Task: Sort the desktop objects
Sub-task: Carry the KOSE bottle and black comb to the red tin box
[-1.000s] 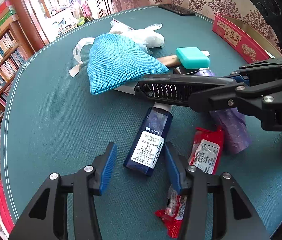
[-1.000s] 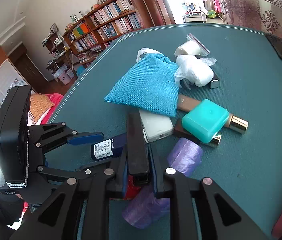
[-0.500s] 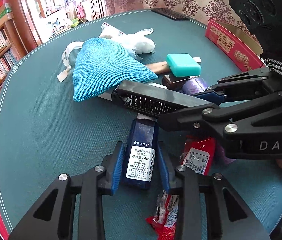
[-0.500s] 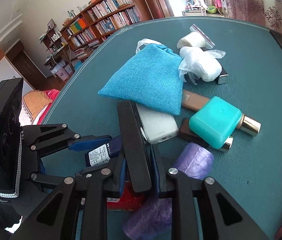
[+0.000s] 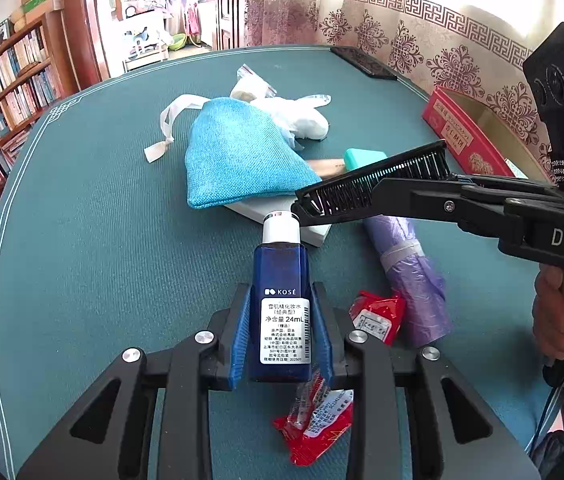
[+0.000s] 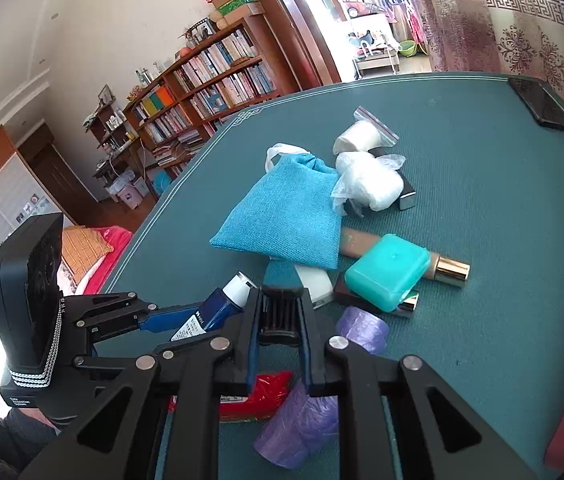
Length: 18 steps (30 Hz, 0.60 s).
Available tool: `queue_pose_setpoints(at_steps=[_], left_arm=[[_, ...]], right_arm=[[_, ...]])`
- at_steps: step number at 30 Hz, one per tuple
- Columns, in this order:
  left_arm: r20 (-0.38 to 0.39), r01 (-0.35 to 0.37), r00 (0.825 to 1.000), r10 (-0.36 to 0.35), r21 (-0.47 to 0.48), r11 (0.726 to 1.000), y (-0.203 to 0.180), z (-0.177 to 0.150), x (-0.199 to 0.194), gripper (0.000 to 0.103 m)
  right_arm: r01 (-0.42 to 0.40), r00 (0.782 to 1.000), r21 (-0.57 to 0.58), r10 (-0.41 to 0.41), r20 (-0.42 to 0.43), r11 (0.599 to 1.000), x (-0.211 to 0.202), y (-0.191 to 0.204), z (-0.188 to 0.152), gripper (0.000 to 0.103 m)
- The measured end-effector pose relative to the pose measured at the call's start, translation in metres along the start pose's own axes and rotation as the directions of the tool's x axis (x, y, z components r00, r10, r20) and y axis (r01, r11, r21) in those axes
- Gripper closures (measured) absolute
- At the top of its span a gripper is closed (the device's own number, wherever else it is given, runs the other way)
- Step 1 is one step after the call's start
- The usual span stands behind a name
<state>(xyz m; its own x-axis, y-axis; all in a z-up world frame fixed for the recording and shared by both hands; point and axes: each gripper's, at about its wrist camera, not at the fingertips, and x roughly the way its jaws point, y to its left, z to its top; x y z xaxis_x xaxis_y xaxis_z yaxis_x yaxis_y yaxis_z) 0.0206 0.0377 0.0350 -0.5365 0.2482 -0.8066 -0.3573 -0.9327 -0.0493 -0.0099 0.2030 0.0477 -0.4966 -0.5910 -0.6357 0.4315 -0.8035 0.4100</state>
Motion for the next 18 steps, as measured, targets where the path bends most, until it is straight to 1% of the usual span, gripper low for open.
queue_pose_setpoints(at_steps=[5,13,18], left_arm=[[0.026,0.027,0.999,-0.027,0.006,1.0,-0.008,0.008,-0.011,0.072],[0.033,0.056,0.998,-0.056,0.015,0.998,-0.028,0.017,-0.012,0.072],[0.056,0.079,0.995,-0.08,0.03,0.996,-0.042,0.029,-0.017,0.072]], right_arm=[[0.005,0.999,0.03,-0.006,0.044,1.0,-0.017,-0.006,0.0,0.085],[-0.006,0.996,0.079,-0.001,0.086,0.997,-0.043,-0.025,-0.004,0.085],[0.012,0.991,0.096,-0.025,0.131,0.995,-0.066,-0.033,-0.006,0.085]])
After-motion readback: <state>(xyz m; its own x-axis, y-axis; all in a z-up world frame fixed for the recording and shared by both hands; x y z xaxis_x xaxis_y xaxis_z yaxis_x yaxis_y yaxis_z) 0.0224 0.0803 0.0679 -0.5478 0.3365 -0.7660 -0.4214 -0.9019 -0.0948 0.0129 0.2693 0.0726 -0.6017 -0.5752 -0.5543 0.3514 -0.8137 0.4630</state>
